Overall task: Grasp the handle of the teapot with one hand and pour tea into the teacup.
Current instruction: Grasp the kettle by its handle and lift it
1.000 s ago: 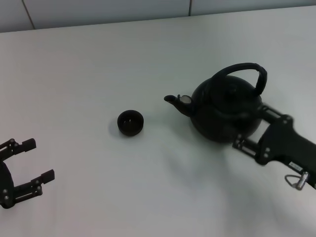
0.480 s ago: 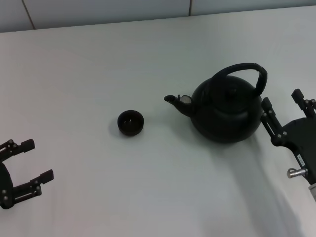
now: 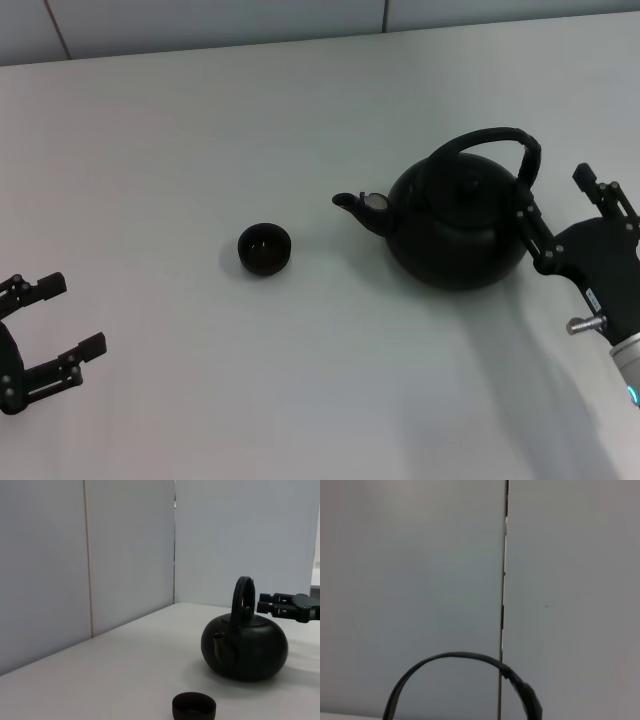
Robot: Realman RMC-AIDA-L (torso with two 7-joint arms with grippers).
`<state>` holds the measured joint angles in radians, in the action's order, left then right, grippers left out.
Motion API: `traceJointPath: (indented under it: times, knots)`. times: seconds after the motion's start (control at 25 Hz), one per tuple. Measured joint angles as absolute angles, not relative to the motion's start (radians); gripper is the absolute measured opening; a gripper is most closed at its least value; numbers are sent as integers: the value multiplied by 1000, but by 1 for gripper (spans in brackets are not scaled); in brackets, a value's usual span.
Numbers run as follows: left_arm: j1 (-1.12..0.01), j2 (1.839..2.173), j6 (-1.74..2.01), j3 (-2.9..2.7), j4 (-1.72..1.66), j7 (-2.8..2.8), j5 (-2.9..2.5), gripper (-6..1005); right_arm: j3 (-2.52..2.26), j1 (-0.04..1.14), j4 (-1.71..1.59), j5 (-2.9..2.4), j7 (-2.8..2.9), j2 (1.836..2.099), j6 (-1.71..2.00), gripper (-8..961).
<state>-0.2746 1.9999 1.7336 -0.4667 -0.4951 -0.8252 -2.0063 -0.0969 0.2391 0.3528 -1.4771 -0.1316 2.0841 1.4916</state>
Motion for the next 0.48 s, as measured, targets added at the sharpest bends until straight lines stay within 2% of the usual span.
traceJointPath:
  times: [0.48]
  knots:
    - [-276, 2010, 1735, -440, -494, -825, -2005, 812, -77, 296, 319, -1476, -124, 2082, 1441, 679]
